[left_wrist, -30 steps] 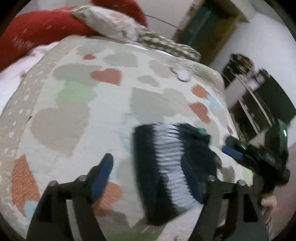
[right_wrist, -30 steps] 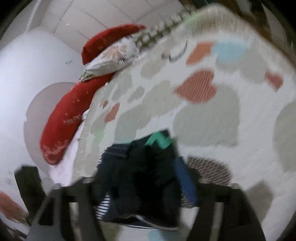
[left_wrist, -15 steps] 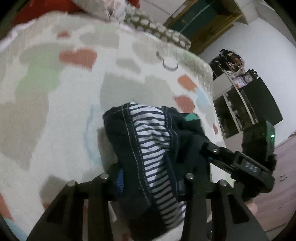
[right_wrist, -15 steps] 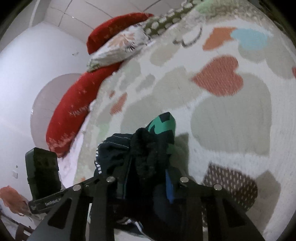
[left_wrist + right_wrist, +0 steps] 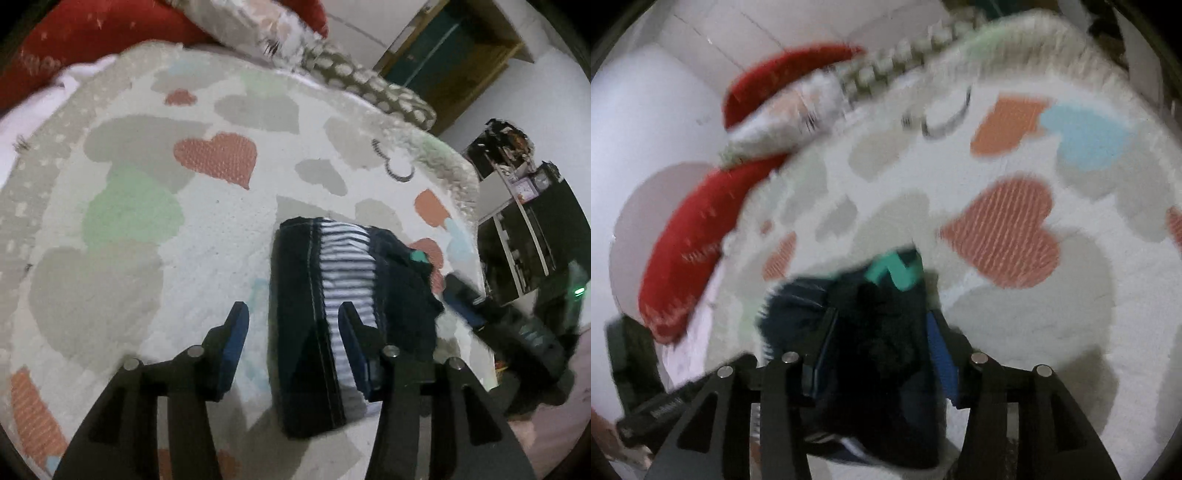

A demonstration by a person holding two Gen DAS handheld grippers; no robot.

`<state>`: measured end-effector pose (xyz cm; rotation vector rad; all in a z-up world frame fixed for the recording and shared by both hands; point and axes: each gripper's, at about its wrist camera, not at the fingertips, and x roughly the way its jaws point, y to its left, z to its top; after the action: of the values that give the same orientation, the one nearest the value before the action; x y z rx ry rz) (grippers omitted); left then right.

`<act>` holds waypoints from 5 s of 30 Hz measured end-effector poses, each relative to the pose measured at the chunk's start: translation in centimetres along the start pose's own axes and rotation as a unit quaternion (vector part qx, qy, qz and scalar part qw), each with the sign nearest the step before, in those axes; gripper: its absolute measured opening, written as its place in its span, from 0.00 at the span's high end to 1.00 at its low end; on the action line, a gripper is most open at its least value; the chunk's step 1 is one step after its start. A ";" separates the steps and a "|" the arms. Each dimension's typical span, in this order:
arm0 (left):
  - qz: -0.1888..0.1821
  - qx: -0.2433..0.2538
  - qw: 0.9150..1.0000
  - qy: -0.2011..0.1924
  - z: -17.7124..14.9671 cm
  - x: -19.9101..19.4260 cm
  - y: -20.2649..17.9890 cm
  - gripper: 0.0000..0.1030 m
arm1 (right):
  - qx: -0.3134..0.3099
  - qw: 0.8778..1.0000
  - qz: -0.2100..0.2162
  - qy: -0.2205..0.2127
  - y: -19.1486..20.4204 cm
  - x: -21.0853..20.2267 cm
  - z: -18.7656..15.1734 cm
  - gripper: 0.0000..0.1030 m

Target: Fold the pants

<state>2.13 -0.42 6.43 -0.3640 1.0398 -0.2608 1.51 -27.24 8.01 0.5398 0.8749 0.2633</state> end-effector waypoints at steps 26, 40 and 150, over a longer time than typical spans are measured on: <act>0.161 0.113 0.943 -0.268 -10.3 -12.9 -4.0 0.05 | -0.024 0.996 -0.063 -0.052 0.4 -6.7 -9.2 0.47; 0.147 0.042 0.981 -0.118 -11.2 -9.0 0.2 0.04 | -0.045 0.997 -0.069 -0.007 1.6 -3.8 -8.5 0.46; 0.182 0.115 0.928 -0.304 -8.4 -13.3 -4.7 0.00 | -0.138 0.973 -0.185 -0.004 3.4 -3.0 -6.4 0.53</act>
<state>-11.87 -1.08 15.03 -0.0212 0.4398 0.0691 -5.38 -23.59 8.55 0.1125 0.8953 0.0398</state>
